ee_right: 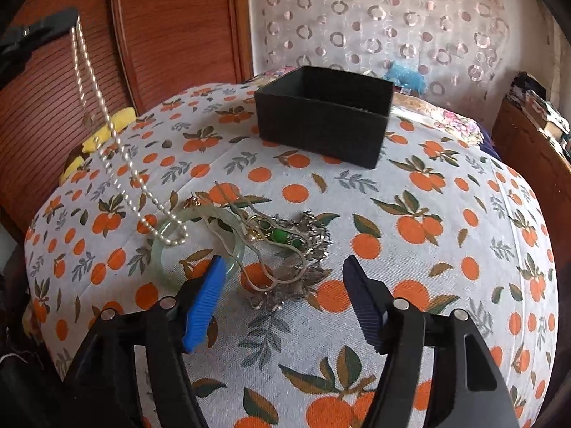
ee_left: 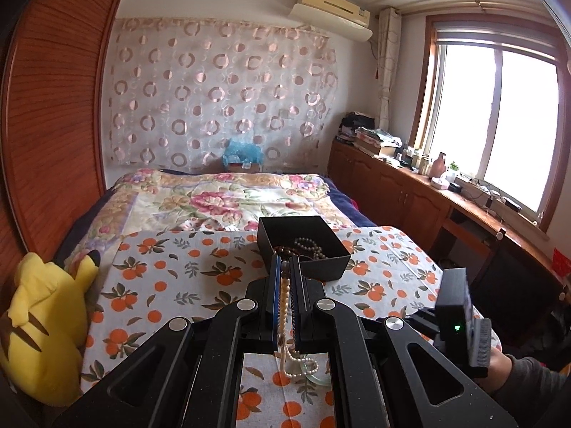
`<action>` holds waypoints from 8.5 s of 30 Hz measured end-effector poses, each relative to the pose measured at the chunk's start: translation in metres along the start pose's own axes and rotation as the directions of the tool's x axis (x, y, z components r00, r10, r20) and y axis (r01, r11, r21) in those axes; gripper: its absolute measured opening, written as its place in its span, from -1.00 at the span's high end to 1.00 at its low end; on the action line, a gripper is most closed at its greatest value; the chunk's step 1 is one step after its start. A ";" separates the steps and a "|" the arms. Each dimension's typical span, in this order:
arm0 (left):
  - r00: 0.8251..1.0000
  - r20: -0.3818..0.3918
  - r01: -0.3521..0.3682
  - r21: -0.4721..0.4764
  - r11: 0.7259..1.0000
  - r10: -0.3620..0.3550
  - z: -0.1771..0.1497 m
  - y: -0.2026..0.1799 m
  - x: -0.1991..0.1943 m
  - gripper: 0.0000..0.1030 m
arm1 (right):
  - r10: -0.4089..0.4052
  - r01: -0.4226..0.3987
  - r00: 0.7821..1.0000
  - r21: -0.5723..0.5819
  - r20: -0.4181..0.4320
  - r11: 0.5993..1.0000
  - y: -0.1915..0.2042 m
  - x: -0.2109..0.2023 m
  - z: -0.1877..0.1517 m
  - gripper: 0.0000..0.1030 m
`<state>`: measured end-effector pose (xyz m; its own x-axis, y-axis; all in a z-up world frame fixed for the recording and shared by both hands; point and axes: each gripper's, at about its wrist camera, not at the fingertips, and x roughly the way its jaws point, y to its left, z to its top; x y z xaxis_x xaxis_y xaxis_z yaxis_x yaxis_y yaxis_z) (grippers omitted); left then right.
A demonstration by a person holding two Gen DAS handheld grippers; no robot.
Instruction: Organize jewelry
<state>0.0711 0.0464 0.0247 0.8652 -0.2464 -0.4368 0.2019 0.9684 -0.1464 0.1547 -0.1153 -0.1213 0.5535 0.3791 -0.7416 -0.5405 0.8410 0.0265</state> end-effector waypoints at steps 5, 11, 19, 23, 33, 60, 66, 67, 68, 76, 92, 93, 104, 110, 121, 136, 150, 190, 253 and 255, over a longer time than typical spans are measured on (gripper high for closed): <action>1.000 -0.001 0.004 0.005 1.000 -0.004 0.001 -0.002 -0.001 0.92 | 0.050 -0.049 0.998 0.024 -0.025 0.998 -0.004 0.009 0.006 -0.39; 1.000 -0.008 0.003 0.023 1.000 -0.002 0.006 -0.007 0.003 0.92 | 0.058 -0.058 0.998 0.023 -0.029 0.998 -0.002 0.012 0.008 -0.28; 1.000 -0.008 -0.002 0.030 1.000 0.002 0.009 -0.008 0.006 0.92 | 0.033 -0.033 0.999 -0.004 -0.009 0.999 0.002 0.004 0.004 -0.09; 1.000 -0.002 -0.005 0.039 0.999 0.005 0.017 -0.007 0.010 0.92 | 0.025 -0.025 1.000 -0.012 0.006 1.000 0.001 -0.002 0.004 -0.09; 1.000 0.030 -0.002 0.075 0.997 -0.001 0.038 -0.015 0.011 0.92 | 0.016 -0.016 0.999 -0.001 0.047 1.000 -0.009 -0.018 0.009 -0.09; 0.998 0.061 -0.002 0.194 0.981 -0.010 0.110 -0.051 0.074 0.92 | -0.005 0.003 0.988 0.010 0.152 1.000 -0.068 -0.038 0.070 -0.09; 0.998 0.065 0.000 0.198 0.980 -0.013 0.127 -0.057 0.100 0.92 | 0.006 -0.007 0.986 0.003 0.167 1.000 -0.083 -0.032 0.089 -0.09; 0.998 0.060 0.003 0.195 0.981 -0.015 0.127 -0.056 0.105 0.92 | 0.005 -0.005 0.986 0.000 0.165 1.000 -0.085 -0.030 0.092 -0.09; 0.998 0.055 0.005 0.193 0.981 -0.016 0.126 -0.055 0.110 0.92 | 0.003 -0.002 0.986 -0.004 0.164 1.000 -0.087 -0.029 0.095 -0.09; 1.000 0.006 0.012 0.167 0.986 -0.013 0.116 -0.044 0.147 0.92 | -0.002 0.002 0.986 0.001 0.165 1.000 -0.103 -0.019 0.108 -0.09; 0.991 -0.133 0.018 0.126 0.992 -0.001 0.077 -0.014 0.188 0.84 | -0.009 0.012 0.988 -0.019 0.153 1.000 -0.105 0.005 0.131 -0.09; 0.989 -0.145 0.014 0.119 0.993 0.003 0.069 -0.009 0.187 0.78 | -0.009 0.012 0.989 -0.024 0.151 1.000 -0.104 0.007 0.132 -0.09; 0.977 -0.207 -0.021 0.103 0.994 0.042 0.019 0.018 0.160 0.48 | -0.006 0.013 0.995 -0.073 0.101 0.997 -0.088 0.046 0.145 -0.09; 0.966 -0.254 -0.032 0.097 0.995 0.056 -0.005 0.025 0.152 0.48 | -0.011 0.018 0.997 -0.106 0.071 0.994 -0.075 0.069 0.153 -0.10; 0.954 -0.297 -0.010 0.088 0.996 0.035 -0.030 0.019 0.134 0.47 | -0.038 0.046 0.995 -0.094 0.090 0.995 -0.070 0.061 0.150 -0.21; 0.951 -0.310 0.028 0.120 0.992 0.010 -0.066 -0.015 0.097 -0.21 | -0.032 0.034 0.993 -0.018 0.115 0.999 -0.057 -0.002 0.077 -0.20; 0.939 -0.344 0.049 0.144 0.988 0.004 -0.095 -0.048 0.082 -0.59 | -0.022 0.019 0.992 0.028 0.121 0.999 -0.034 -0.035 0.017 -0.20; 0.933 -0.357 0.029 0.168 0.985 0.033 -0.110 -0.055 0.087 -0.34 | -0.007 0.000 0.996 0.083 0.085 0.997 -0.029 -0.039 -0.032 -0.13; 0.968 -0.245 -0.024 0.102 0.994 0.048 -0.077 -0.016 0.068 -0.34 | -0.072 0.086 0.989 -0.111 0.125 0.990 -0.024 -0.052 0.074 1.00; 0.969 -0.243 -0.023 0.102 0.995 0.047 -0.077 -0.016 0.068 -0.34 | -0.068 0.081 0.990 -0.105 0.122 0.991 -0.025 -0.050 0.073 1.00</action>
<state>0.0913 0.0111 -0.0706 0.7366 -0.2021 -0.6454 0.2273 0.9728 -0.0452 0.1870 -0.1274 -0.0363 0.6621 0.3647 -0.6547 -0.5573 0.8237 -0.1047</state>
